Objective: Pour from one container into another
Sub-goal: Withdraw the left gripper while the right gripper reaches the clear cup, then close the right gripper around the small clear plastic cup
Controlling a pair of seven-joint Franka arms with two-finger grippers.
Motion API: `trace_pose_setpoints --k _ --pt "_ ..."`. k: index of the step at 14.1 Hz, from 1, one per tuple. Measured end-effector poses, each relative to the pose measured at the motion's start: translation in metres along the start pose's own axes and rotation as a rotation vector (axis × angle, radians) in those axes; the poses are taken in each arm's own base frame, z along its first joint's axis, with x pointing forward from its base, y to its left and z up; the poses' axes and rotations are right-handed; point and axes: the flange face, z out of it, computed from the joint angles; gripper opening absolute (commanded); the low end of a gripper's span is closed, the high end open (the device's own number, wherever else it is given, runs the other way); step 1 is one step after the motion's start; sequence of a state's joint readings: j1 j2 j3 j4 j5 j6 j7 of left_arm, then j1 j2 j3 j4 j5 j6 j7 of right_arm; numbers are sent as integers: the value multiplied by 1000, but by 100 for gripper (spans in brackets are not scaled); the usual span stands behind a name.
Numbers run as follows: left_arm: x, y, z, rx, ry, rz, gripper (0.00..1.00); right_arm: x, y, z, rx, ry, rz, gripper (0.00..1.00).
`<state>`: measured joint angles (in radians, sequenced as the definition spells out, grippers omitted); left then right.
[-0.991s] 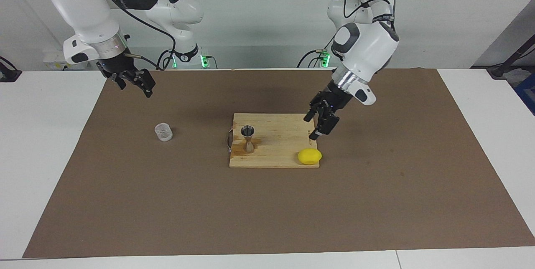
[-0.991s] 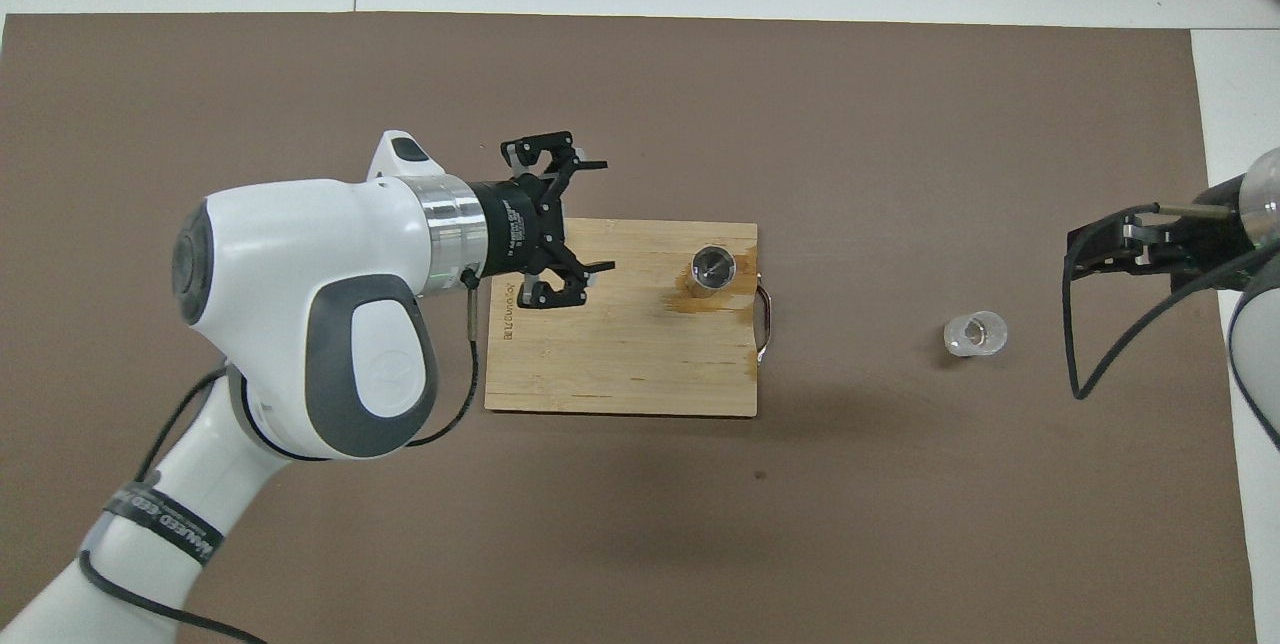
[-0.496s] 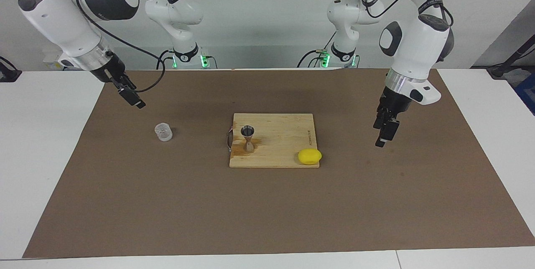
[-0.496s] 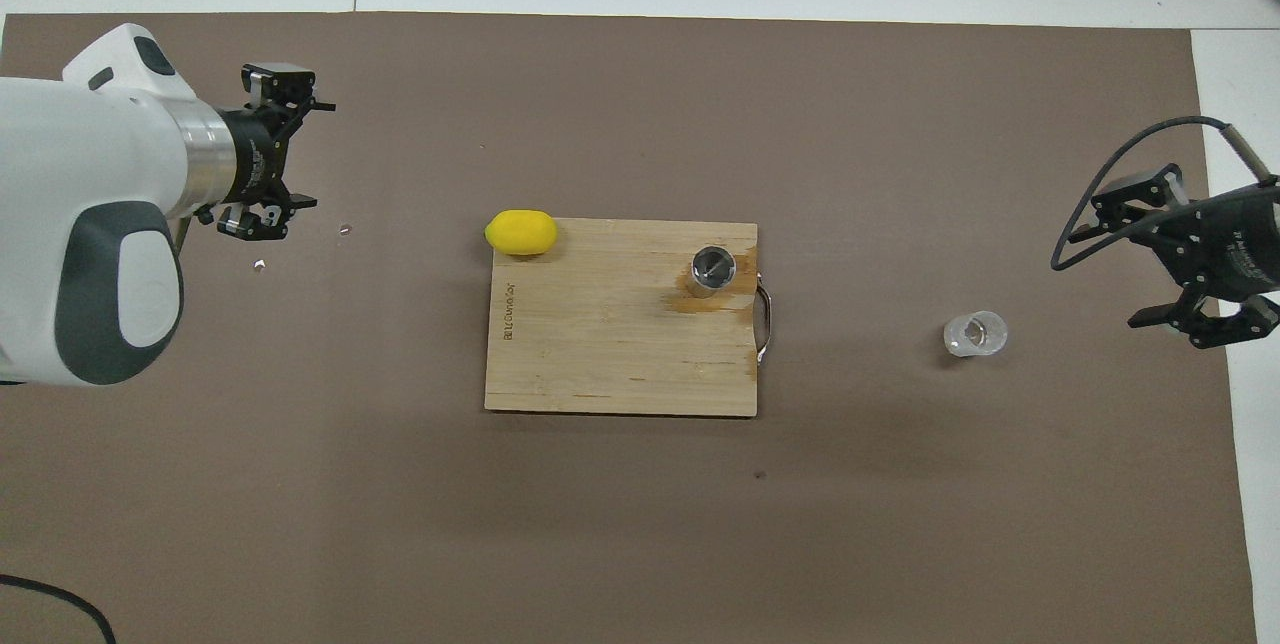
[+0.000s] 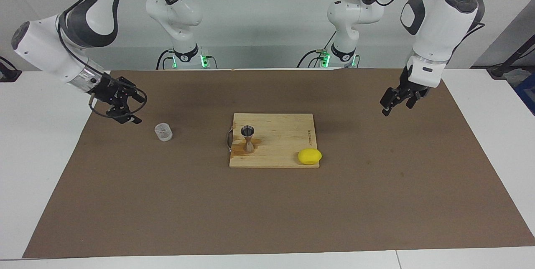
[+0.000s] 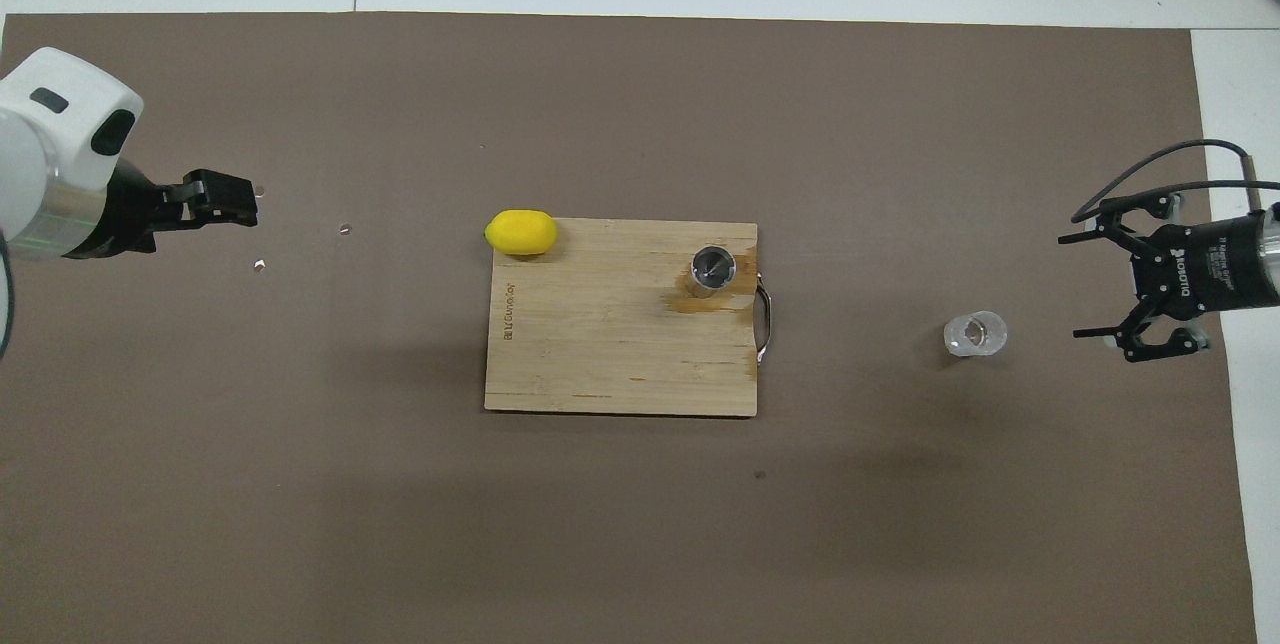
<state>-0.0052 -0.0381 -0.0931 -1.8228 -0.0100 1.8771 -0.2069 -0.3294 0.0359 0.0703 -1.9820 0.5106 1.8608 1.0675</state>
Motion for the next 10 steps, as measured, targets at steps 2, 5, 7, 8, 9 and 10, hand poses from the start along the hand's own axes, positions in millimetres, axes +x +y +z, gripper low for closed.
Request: trace_pose_setpoints --k 2,5,7,8,9,10 --pt "-12 -6 -17 11 -57 105 100 23 8 30 43 -37 75 100" --pt "-21 -6 -62 14 -94 181 100 50 25 63 73 -75 113 100" --pt "-22 -7 -75 13 -92 199 100 80 35 75 98 -113 126 100" --pt "-23 -7 -75 13 -94 202 100 94 38 81 109 -127 134 100" --pt "-22 -8 -74 14 -96 200 100 103 40 89 113 -143 147 100" --pt "-21 -13 -74 15 -100 191 100 107 41 98 116 -164 151 100"
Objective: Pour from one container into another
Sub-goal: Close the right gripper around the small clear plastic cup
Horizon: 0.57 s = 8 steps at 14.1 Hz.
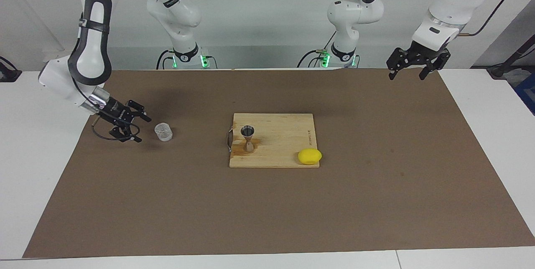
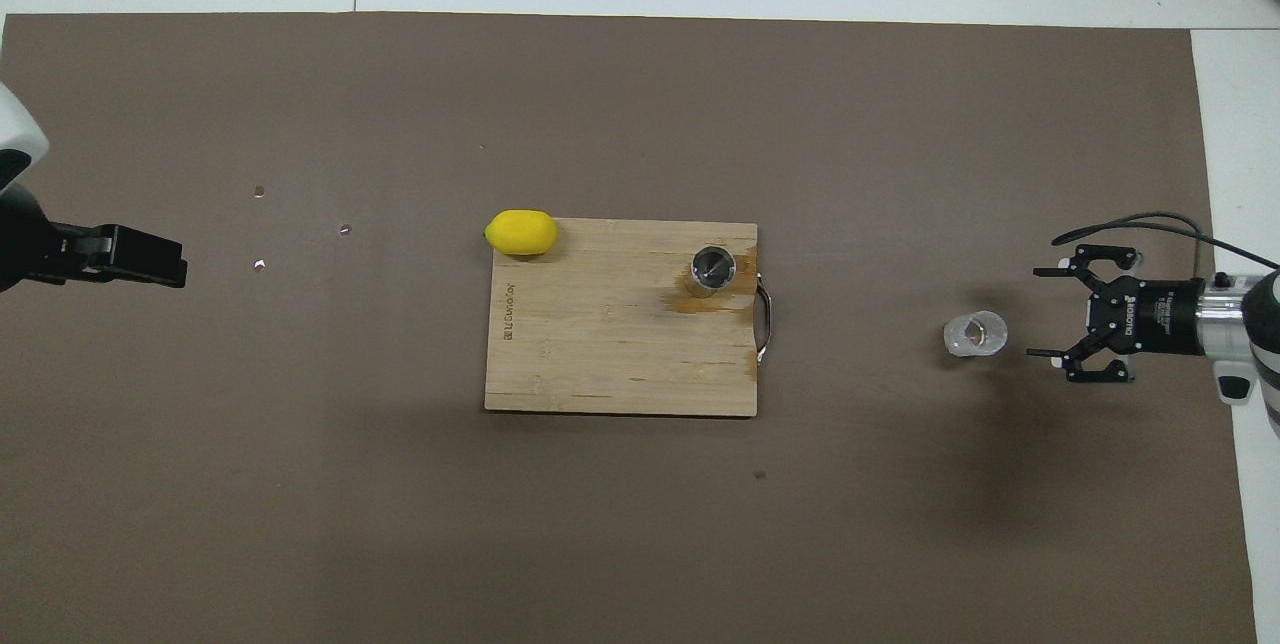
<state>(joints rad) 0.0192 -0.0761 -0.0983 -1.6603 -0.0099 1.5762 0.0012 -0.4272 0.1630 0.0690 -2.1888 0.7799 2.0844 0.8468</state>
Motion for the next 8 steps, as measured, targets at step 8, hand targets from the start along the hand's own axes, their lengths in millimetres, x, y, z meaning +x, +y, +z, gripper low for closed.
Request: trace_pose_setpoints --k 8 --pt "-1 -9 -5 -4 -10 -9 100 26 21 56 9 -142 1 100"
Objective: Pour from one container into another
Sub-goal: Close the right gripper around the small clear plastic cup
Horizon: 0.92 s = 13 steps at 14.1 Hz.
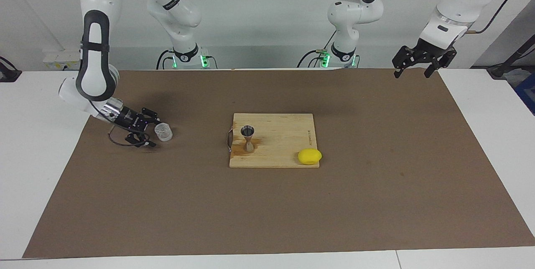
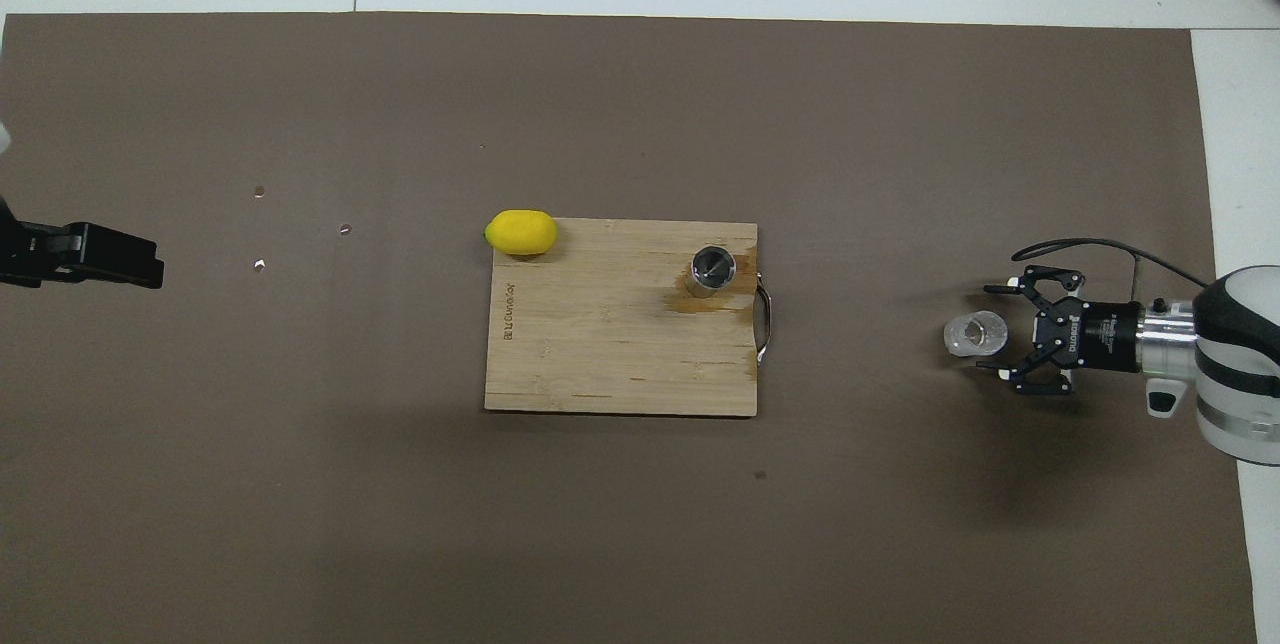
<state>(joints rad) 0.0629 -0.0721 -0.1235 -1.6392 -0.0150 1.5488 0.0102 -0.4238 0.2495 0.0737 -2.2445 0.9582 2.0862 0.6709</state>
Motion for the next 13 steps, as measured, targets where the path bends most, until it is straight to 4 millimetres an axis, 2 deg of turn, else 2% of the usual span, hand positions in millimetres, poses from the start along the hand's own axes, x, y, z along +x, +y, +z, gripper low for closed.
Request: trace_pose_setpoints --k 2,3,4,5,6,11,13 --pt "-1 0 3 0 -15 -1 100 -1 1 3 6 -12 7 97" --pt "-1 -1 3 0 -16 -3 100 -2 2 5 10 -19 12 90" --pt "-1 -2 3 -1 -16 -5 100 -2 3 7 11 -25 16 80" --pt "-1 -3 3 -1 -16 -7 100 -3 4 9 10 -28 18 26" --pt "-1 -3 3 -1 -16 -7 100 -4 4 10 8 -29 17 0" --pt "-1 -2 3 -1 -17 -5 100 -12 1 5 16 -32 1 0" --pt "-1 -2 3 -1 -17 -5 100 -30 -5 2 21 -27 -12 0"
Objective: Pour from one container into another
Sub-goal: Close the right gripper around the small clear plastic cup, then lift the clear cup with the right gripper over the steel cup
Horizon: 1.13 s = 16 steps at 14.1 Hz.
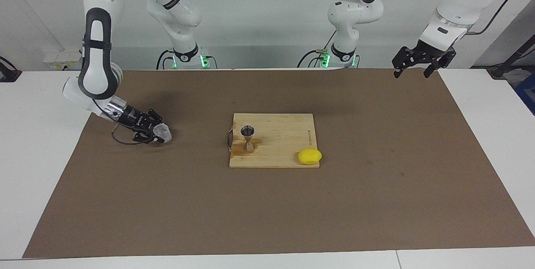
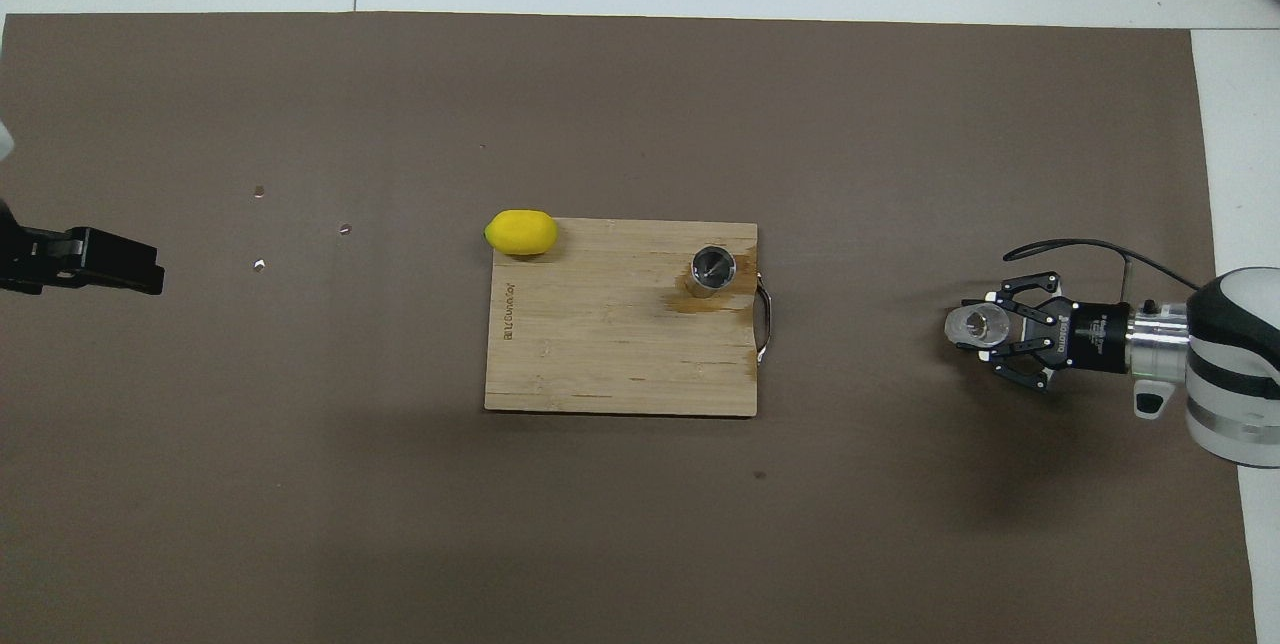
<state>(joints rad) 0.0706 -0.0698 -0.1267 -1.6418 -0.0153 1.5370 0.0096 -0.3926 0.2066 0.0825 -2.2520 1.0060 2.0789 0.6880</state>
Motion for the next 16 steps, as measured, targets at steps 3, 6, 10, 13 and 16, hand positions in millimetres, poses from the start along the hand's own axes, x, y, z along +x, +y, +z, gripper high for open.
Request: trace_pose_setpoints --k 3,6,10,13,16 --pt "0 0 0 0 0 0 100 -60 -18 12 -18 7 9 0" --pt "0 0 0 0 0 0 100 -122 -37 30 -55 31 -4 0" --pt "0 0 0 0 0 0 100 -204 -63 53 -111 136 18 0" --pt "0 0 0 0 0 0 100 -253 -76 81 -152 253 0 0" --pt "0 0 0 0 0 0 100 -297 -75 118 -192 415 -91 0"
